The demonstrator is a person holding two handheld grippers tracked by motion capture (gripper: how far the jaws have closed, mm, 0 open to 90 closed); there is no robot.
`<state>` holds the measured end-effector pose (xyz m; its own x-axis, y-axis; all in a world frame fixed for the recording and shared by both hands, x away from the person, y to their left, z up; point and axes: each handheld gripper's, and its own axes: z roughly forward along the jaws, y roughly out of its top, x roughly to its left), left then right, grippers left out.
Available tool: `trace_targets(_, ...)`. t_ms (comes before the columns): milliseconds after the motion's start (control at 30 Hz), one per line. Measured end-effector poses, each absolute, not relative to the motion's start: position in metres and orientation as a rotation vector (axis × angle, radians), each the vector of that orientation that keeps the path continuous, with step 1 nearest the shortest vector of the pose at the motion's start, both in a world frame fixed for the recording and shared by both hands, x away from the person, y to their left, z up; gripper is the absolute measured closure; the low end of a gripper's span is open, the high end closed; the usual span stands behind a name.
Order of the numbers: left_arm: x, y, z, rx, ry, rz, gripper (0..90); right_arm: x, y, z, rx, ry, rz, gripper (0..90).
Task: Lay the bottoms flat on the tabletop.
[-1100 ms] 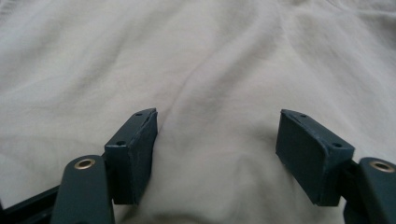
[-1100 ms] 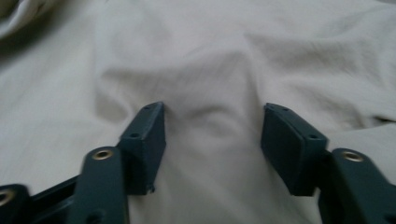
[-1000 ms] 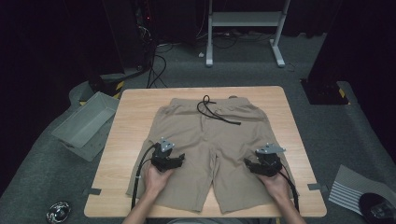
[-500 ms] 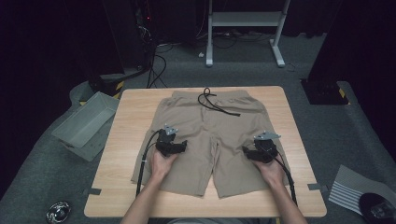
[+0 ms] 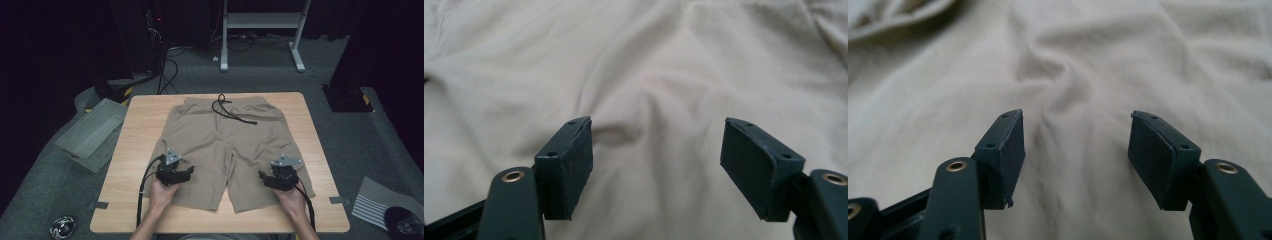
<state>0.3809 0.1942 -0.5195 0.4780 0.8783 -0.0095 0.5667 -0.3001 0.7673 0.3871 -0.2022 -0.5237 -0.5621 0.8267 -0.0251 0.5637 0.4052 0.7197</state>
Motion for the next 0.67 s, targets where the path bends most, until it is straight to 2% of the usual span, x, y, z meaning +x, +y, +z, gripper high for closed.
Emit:
trace_targets(133,0.3799,0.1980,-0.5298,2.012,1.217,0.540,28.9,0.3851,-0.2040,-0.5255,1.199,2.268,0.970,36.5)
trace_targets(667,0.3789,0.1971,-0.5302,2.018,1.224,0.556,26.4,0.3858,-0.2043,-0.5257,1.216,2.266,0.967,34.6)
